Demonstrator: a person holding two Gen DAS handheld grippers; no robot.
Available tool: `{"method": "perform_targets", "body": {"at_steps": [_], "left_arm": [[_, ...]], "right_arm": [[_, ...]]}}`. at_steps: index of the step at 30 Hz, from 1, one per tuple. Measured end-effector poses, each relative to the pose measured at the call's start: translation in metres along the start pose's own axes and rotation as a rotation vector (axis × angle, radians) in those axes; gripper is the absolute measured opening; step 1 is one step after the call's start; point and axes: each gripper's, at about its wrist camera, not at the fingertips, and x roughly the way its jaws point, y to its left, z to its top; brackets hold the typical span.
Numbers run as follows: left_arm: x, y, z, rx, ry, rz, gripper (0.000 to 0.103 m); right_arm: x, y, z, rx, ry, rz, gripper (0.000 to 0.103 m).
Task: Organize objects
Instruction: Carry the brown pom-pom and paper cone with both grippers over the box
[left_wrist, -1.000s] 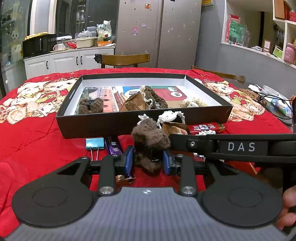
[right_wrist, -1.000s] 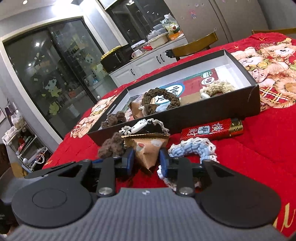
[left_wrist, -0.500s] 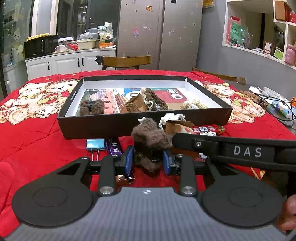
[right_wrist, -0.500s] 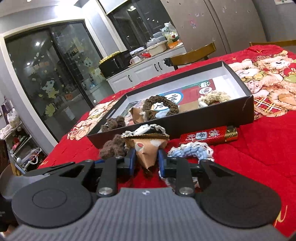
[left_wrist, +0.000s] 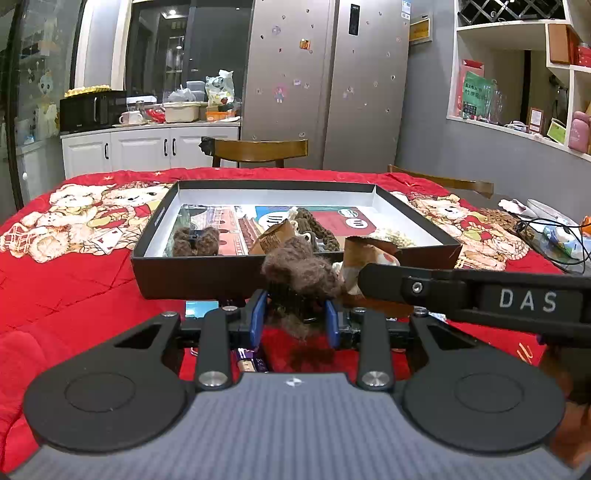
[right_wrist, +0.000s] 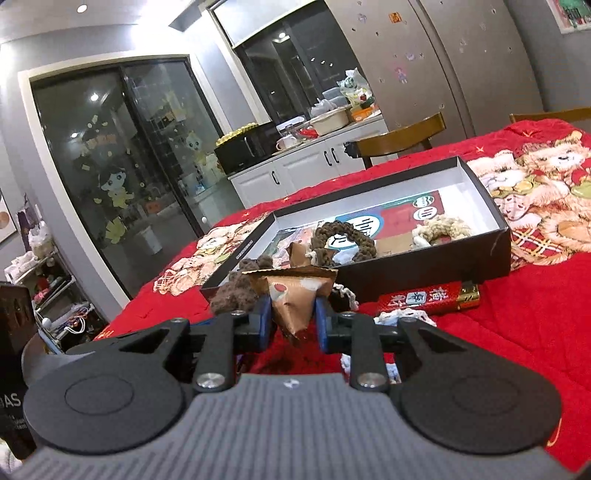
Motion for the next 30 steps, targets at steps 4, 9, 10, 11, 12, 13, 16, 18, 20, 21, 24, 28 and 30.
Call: {"method": "perform_targets", "body": {"at_steps": [4, 9, 10, 11, 12, 13, 16, 18, 20, 21, 24, 28, 30], "left_arm": [[-0.001, 0.0, 0.0, 0.004, -0.003, 0.001, 0.038], [-0.003, 0.0, 0.0, 0.005, -0.012, 0.003, 0.038], [-0.004, 0.0, 0.0, 0.005, -0.014, 0.004, 0.038], [-0.004, -0.001, 0.0, 0.007, -0.016, 0.004, 0.038], [-0.004, -0.001, 0.001, 0.008, -0.02, 0.007, 0.038], [-0.005, -0.001, 0.001, 0.011, -0.026, 0.011, 0.038], [-0.007, -0.001, 0.001, 0.015, -0.042, 0.018, 0.038], [-0.006, 0.001, 0.003, 0.001, -0.036, 0.009, 0.038], [-0.007, 0.003, 0.003, -0.004, -0.04, 0.013, 0.038], [-0.007, 0.004, 0.004, -0.006, -0.045, 0.018, 0.038], [-0.009, 0.006, 0.005, -0.01, -0.062, 0.03, 0.038], [-0.009, 0.006, 0.006, -0.012, -0.065, 0.034, 0.038], [-0.01, 0.006, 0.007, -0.011, -0.073, 0.038, 0.038]], "right_arm": [[0.001, -0.003, 0.0, 0.015, 0.004, 0.003, 0.028], [-0.001, -0.001, 0.0, 0.005, -0.013, 0.009, 0.028], [-0.002, -0.001, 0.001, 0.003, -0.016, 0.011, 0.028], [-0.003, -0.002, 0.001, 0.005, -0.024, 0.013, 0.028], [-0.003, -0.001, 0.001, 0.007, -0.029, 0.015, 0.028], [-0.004, -0.001, 0.002, 0.007, -0.034, 0.018, 0.027], [-0.006, -0.001, 0.002, 0.009, -0.048, 0.022, 0.027], [-0.007, -0.001, 0.002, 0.01, -0.058, 0.025, 0.027], [-0.008, -0.002, 0.004, 0.012, -0.071, 0.028, 0.027], [-0.009, -0.003, 0.005, 0.014, -0.077, 0.029, 0.027], [-0.012, -0.004, 0.007, 0.018, -0.095, 0.027, 0.027], [-0.01, -0.008, 0.007, 0.032, -0.097, 0.017, 0.027], [-0.011, -0.01, 0.009, 0.04, -0.104, 0.014, 0.027]]}}
